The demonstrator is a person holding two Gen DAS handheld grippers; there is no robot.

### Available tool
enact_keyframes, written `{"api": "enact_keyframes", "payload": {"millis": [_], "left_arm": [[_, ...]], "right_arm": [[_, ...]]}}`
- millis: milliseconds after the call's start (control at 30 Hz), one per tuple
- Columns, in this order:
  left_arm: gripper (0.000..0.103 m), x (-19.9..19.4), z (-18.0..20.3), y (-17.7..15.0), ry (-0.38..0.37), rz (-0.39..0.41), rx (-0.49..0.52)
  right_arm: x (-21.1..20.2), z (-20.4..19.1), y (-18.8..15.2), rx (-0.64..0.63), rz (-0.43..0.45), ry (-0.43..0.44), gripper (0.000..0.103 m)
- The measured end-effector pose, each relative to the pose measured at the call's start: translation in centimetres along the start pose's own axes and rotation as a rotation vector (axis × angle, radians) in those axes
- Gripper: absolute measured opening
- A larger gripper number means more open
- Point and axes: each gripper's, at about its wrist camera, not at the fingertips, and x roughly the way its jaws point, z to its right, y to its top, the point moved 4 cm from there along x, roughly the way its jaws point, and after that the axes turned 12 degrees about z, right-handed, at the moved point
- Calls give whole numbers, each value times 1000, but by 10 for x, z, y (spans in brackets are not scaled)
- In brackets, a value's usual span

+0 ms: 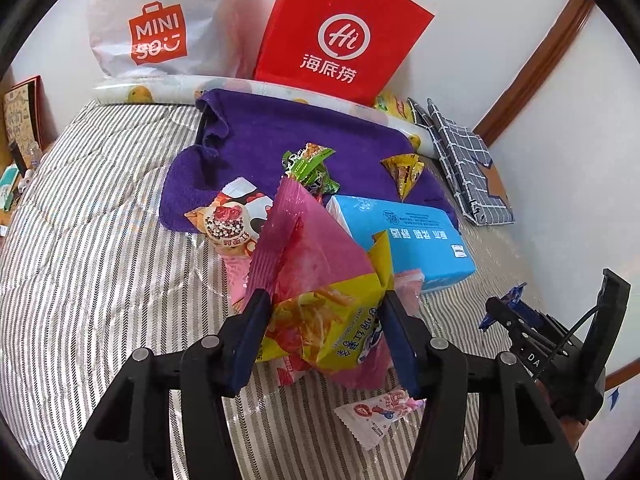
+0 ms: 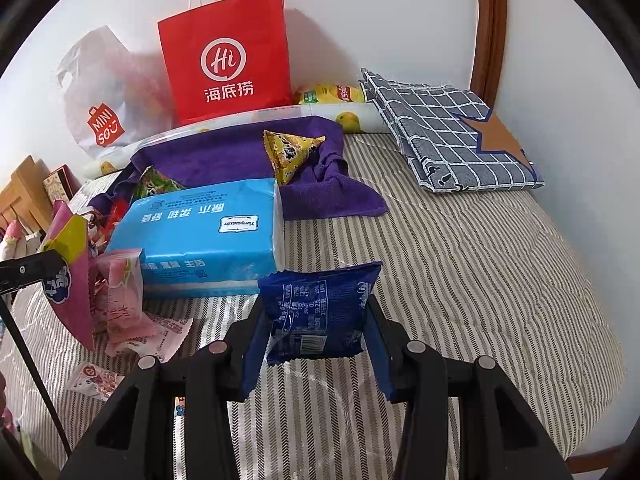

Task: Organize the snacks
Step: 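Carry the chip bag and blue packet with both tools over the purple towel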

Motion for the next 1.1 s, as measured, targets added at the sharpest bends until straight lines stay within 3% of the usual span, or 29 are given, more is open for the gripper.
{"api": "enact_keyframes", "payload": {"millis": [700,1100], "left_arm": [[53,-24,-1,-1,-22,27,-19],[53,-35,23,10,-56,41,-9]], "right_arm": [[-17,-10,1,-12,26,19,43],[-38,-24,32,-28,94,70,43]]}}
